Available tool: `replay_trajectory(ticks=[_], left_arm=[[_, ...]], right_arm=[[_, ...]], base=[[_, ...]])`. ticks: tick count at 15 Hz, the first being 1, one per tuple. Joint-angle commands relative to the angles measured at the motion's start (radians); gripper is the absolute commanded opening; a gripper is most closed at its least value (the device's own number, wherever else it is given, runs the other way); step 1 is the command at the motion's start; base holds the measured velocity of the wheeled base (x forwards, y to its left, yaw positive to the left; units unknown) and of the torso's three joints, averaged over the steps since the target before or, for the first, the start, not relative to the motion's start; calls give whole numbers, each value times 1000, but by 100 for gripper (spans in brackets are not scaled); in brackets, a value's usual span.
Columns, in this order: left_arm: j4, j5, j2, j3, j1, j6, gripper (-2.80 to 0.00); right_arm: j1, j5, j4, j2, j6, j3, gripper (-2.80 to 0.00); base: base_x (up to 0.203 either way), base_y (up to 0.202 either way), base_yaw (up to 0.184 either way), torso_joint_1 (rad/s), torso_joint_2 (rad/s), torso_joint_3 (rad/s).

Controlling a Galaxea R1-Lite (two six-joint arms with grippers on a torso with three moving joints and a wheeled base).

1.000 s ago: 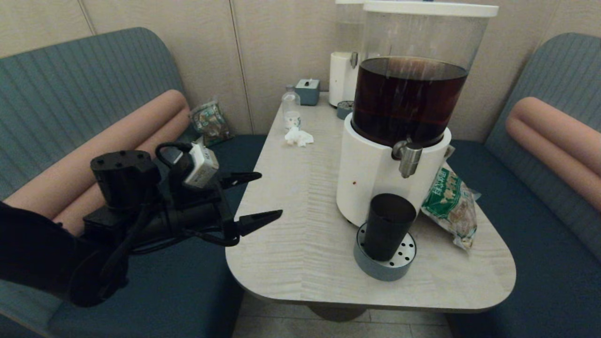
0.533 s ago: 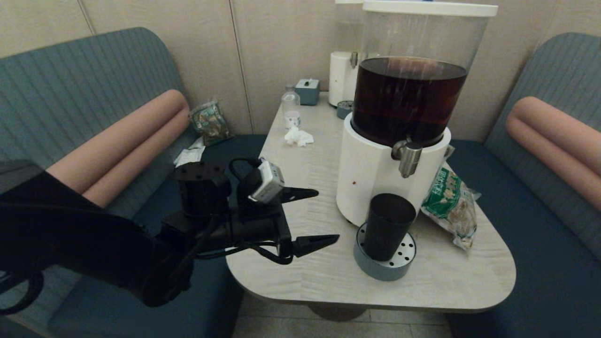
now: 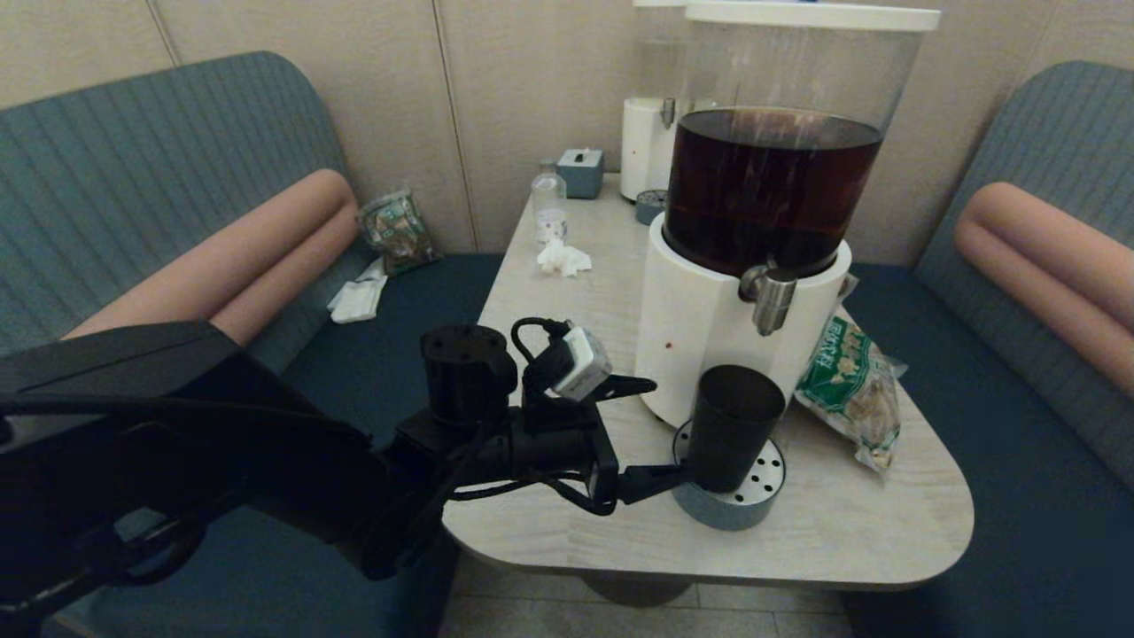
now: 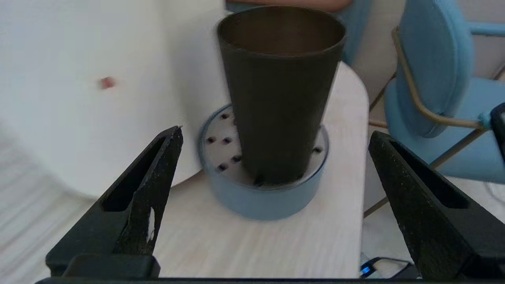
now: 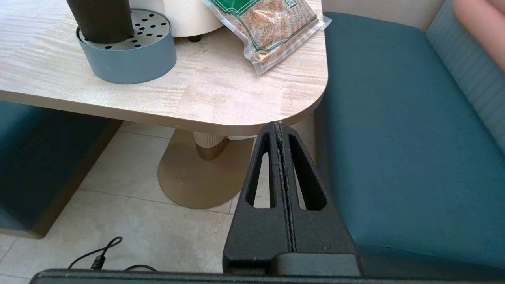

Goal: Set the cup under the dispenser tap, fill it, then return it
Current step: Place the cup next to the water dispenser

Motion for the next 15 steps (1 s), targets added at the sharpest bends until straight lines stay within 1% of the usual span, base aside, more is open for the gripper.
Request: replay_trajectory(ticks=[1, 3, 5, 9, 15], left_arm=[[-6, 1, 26, -28, -36, -10, 0], [-6, 24, 34, -48, -61, -24, 0], [-6, 29, 39, -58, -75, -31, 0], [-6, 34, 52, -72, -79, -37, 0], [-6, 61, 102, -130, -78, -47, 0]], right_arm=[[0, 1, 0, 1, -1, 0, -280], [0, 1, 0, 1, -1, 0, -280], [0, 1, 0, 1, -1, 0, -280], [0, 1, 0, 1, -1, 0, -280], [0, 1, 0, 1, 1, 0, -280]], base=[[0, 0, 0, 0, 0, 0], [0, 0, 0, 0, 0, 0], [0, 0, 0, 0, 0, 0], [0, 0, 0, 0, 0, 0], [0, 0, 0, 0, 0, 0]])
